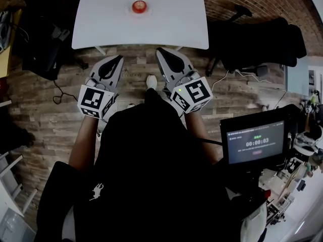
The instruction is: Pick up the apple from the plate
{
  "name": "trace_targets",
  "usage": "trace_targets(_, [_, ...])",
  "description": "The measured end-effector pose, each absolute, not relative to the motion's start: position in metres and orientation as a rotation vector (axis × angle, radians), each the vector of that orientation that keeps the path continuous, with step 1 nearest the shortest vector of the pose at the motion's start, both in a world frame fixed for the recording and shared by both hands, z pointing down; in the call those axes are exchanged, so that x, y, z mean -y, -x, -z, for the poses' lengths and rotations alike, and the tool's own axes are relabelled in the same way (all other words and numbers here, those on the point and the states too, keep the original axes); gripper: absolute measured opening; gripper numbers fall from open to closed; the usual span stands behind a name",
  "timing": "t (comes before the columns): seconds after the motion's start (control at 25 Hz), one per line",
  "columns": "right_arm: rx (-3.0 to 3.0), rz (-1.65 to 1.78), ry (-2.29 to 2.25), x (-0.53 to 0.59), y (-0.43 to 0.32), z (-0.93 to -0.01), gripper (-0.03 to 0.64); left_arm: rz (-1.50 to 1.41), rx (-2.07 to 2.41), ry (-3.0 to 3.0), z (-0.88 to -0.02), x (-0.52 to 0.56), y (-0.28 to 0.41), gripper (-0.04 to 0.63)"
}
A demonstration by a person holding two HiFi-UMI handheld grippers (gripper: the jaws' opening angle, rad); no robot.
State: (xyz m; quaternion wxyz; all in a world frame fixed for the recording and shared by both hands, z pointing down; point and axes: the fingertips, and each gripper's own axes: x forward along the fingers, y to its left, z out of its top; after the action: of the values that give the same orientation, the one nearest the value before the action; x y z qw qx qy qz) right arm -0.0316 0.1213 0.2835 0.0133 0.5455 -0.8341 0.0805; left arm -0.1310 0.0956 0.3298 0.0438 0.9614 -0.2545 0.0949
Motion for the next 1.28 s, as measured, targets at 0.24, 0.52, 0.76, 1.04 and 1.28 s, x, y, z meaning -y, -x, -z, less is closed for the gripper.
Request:
trace_targets(0.24, [2.625, -0.276, -1.674, -0.085, 0.000, -0.286, 0.004, -0.326, 0.793, -2.923, -0.332, -0.065, 0.100, 0.006])
trace_targets(0.52, [2.652, -0.281, -1.618, -0.057, -0.022, -0.285, 0.004, -0.335, 0.825, -2.913, -0.329, -0.040, 0.075, 0.006])
trace_targets(0.76, [2.684, -0.240, -1.558, -0.055, -0.013, -0.281, 0.004, -0.311, 0.872, -2.892, -0.329, -0.038, 0.083, 0.006])
trace_targets(1.04, [2.707, -0.290, -1.529, -0.026, -0.056, -0.285, 0.003, -0.332, 0.896, -2.872, -0.330, -0.012, 0.042, 0.006])
trace_targets(1.28, [2.715, -0.332, -1.499, 0.001, -0.098, -0.303, 0.003, -0.363, 0.921, -2.859, -0.340, 0.011, 0.000, 0.006])
